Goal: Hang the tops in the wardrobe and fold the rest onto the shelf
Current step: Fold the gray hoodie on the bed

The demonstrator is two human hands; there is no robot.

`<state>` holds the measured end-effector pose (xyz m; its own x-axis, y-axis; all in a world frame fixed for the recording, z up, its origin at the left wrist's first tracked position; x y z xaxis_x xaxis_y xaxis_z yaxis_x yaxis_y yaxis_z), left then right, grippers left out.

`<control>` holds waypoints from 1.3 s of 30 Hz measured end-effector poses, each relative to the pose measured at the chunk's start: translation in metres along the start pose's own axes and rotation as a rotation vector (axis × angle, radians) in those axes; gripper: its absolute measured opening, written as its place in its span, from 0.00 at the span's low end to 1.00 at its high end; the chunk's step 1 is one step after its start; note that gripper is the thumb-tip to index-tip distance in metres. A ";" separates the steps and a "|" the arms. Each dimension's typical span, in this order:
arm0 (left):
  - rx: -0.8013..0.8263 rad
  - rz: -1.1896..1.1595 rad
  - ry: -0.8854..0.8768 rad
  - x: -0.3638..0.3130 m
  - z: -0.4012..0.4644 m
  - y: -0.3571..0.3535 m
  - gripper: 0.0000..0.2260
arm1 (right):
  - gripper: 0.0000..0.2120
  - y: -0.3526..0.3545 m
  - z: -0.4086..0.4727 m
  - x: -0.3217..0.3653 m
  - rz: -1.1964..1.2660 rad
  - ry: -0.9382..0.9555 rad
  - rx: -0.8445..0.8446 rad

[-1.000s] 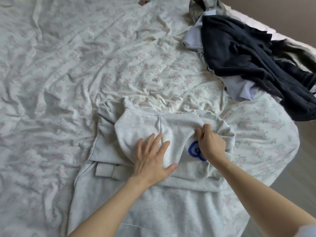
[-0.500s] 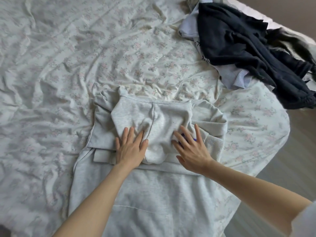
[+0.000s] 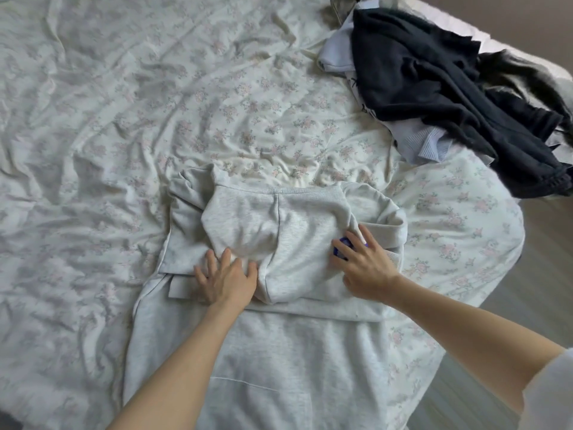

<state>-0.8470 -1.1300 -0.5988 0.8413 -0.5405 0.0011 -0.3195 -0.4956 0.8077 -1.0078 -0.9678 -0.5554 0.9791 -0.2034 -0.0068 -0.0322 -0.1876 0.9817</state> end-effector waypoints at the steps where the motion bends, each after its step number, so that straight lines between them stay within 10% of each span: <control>1: -0.184 -0.065 -0.054 -0.010 -0.004 0.018 0.20 | 0.11 0.005 0.005 0.004 0.012 -0.023 -0.029; 4: -0.483 -0.214 -0.358 -0.049 -0.020 0.041 0.24 | 0.17 0.014 0.028 0.023 0.074 -0.038 -0.075; 9: 0.047 0.142 -0.327 -0.033 -0.005 -0.052 0.30 | 0.25 -0.045 0.012 0.028 0.141 -0.009 0.229; 15: 0.227 0.228 -0.189 -0.002 -0.002 -0.069 0.35 | 0.26 -0.077 -0.023 0.010 0.078 -0.038 0.386; 22: -0.030 -0.023 -0.133 -0.015 -0.031 -0.022 0.34 | 0.18 -0.012 -0.042 -0.034 0.506 -0.362 -0.117; 26: -0.173 0.006 -0.390 -0.065 -0.050 -0.012 0.35 | 0.22 -0.011 -0.070 -0.068 0.610 -0.732 -0.261; 31: 0.316 0.083 -0.373 -0.082 -0.045 -0.073 0.36 | 0.35 -0.035 -0.074 -0.106 0.894 -1.044 -0.257; 39: 0.519 0.125 -0.325 -0.083 -0.035 -0.079 0.34 | 0.43 -0.048 0.007 -0.150 0.825 -0.813 0.088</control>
<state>-0.8763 -1.0220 -0.6420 0.6344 -0.7544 -0.1686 -0.6454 -0.6369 0.4216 -1.1543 -0.9348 -0.6029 0.2375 -0.8461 0.4772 -0.6449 0.2300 0.7288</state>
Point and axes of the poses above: each hand's wrist, its own z-axis towards the middle knuckle, its own y-axis out of the back of the hand, x = y × z, the point moved 10 cm from there along z, towards the middle knuckle
